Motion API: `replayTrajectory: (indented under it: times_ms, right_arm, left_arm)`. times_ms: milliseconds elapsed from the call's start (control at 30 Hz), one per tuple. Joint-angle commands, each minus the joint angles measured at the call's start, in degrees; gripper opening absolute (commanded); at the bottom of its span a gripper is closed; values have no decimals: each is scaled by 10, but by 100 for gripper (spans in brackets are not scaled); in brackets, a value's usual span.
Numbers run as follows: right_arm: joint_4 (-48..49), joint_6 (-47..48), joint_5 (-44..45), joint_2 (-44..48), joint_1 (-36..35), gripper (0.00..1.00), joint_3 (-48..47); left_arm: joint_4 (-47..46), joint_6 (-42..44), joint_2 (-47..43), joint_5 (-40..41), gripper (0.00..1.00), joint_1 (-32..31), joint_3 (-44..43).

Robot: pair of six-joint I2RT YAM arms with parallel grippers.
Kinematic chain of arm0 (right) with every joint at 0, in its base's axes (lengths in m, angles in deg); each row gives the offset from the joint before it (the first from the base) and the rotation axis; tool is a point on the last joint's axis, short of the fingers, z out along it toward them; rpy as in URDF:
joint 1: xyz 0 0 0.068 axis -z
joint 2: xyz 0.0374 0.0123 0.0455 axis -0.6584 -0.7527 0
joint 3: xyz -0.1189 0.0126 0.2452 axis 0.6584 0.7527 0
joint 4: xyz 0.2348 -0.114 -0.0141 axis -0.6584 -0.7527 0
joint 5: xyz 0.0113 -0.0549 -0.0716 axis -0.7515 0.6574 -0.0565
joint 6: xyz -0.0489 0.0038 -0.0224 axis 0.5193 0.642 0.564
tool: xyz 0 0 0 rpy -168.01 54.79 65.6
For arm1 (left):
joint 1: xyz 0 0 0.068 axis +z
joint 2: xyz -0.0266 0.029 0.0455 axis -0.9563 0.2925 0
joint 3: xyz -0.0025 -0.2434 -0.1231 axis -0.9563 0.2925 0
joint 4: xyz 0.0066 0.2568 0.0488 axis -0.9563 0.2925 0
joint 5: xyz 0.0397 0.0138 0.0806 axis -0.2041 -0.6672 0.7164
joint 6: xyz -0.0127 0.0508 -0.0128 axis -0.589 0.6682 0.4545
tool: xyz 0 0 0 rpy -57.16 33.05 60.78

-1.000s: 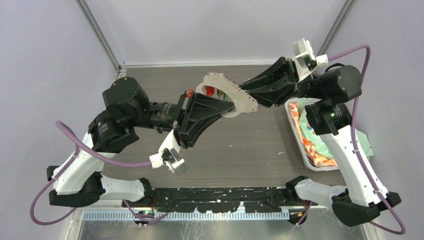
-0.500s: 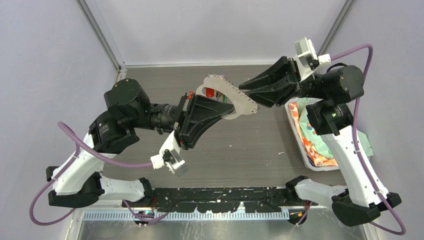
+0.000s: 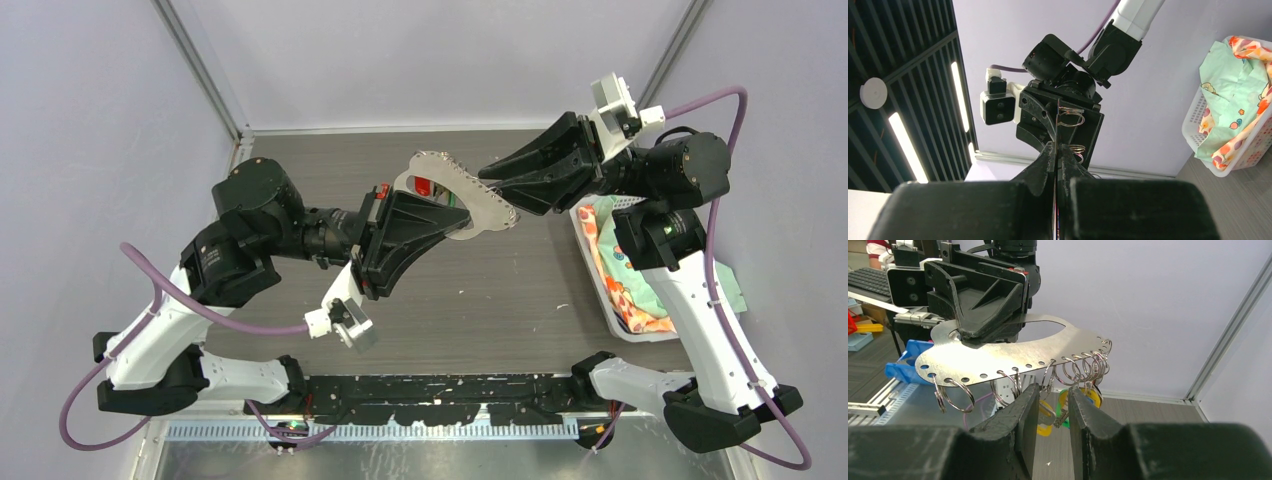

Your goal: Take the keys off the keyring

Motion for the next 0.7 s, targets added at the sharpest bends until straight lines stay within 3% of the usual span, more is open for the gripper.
replayTrajectory:
  times_ms: [0,533,667]
  right_arm:
    - [27,-16,-3,0,-2,33,-19]
    - [31,-28,4,-8,-3,33,-16]
    - [13,-15,11,-7,-3,29,-19]
  left_arm:
    - [-51,0,-1,-1,0,-2,-8]
    - [-55,-1,8,-2,0,-2,-11]
    - [-54,-2,5,1,0,-1,-6]
